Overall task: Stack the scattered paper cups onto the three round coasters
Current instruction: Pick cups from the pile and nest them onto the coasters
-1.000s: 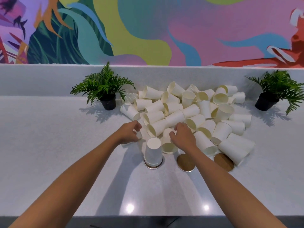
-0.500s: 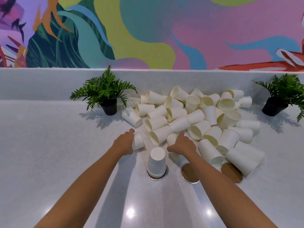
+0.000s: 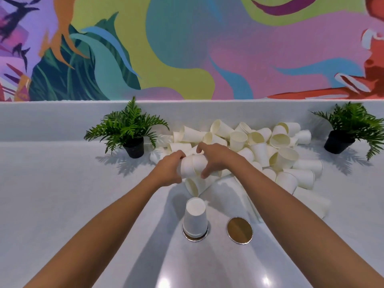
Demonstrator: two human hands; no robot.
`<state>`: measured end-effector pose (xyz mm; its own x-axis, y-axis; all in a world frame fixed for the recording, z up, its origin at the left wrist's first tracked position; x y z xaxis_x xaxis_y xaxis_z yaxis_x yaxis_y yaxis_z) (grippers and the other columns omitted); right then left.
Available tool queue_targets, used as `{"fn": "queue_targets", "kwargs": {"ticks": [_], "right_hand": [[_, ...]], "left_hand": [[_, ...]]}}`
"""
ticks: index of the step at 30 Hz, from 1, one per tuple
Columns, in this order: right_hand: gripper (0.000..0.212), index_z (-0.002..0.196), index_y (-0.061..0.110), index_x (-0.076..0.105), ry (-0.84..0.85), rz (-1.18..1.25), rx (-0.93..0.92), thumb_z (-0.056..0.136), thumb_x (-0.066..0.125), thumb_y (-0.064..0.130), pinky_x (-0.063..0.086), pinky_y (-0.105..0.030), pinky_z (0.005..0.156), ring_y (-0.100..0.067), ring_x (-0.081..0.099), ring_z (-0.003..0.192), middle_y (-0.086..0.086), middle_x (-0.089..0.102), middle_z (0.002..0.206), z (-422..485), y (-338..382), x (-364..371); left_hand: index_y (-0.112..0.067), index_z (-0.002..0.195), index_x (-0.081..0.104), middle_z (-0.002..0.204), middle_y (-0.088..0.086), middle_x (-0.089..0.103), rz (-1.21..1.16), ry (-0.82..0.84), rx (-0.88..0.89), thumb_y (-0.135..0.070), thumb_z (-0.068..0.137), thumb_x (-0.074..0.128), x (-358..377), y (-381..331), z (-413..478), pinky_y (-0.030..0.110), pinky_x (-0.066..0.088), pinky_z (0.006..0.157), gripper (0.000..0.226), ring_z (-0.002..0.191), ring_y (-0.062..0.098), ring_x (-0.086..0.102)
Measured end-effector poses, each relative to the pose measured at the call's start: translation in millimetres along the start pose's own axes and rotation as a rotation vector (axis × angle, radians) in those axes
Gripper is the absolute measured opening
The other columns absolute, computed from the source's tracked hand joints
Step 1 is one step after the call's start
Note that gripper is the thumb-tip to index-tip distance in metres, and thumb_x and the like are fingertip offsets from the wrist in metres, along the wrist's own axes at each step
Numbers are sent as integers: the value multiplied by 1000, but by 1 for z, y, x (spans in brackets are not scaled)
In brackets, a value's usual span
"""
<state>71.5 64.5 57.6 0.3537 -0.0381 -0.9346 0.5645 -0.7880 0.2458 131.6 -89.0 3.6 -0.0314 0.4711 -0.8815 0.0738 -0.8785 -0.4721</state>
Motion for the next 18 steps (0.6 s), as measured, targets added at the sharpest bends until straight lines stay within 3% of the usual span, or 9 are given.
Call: {"fn": "queue_targets", "kwargs": {"ticks": [4, 8, 14, 18], "right_hand": [[104, 145, 20, 23, -24, -38, -124, 64, 87, 18, 49, -39, 91, -29, 49, 117, -8, 42, 135, 5, 13, 2], [109, 149, 26, 17, -41, -39, -239, 65, 86, 21, 42, -39, 99, -27, 39, 123, -6, 36, 137, 12, 15, 6], [98, 150, 31, 17, -127, 107, -293, 72, 76, 34, 26, -38, 96, -25, 35, 123, -3, 39, 134, 23, 12, 20], [91, 149, 29, 20, -207, 279, -284, 66, 57, 37, 23, -40, 100, -23, 35, 125, -3, 38, 139, 26, 13, 18]], "left_hand": [[-15, 123, 47, 118, 3, 60, -26, -5, 42, -12, 64, 83, -1, -9, 3, 28, 44, 76, 70, 96, 18, 53], [-14, 124, 46, 117, 3, 61, -56, 18, 44, -18, 60, 87, 0, -10, 6, 30, 50, 78, 76, 99, 22, 59], [-10, 126, 45, 112, 0, 59, -165, 61, 34, -17, 58, 88, -2, -5, 12, 30, 49, 75, 81, 98, 21, 58], [-11, 123, 46, 104, -2, 55, -164, 64, 2, -15, 60, 87, -5, 5, 21, 27, 44, 67, 76, 93, 23, 56]]}}
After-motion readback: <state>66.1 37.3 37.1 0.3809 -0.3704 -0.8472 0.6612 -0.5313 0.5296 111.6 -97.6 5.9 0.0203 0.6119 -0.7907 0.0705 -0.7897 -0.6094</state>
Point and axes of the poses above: each hand's wrist, its own z-axis towards the middle knuckle, its own x-axis out of the palm, y = z × x, the point moved 2 cm from there along z, towards the middle knuckle
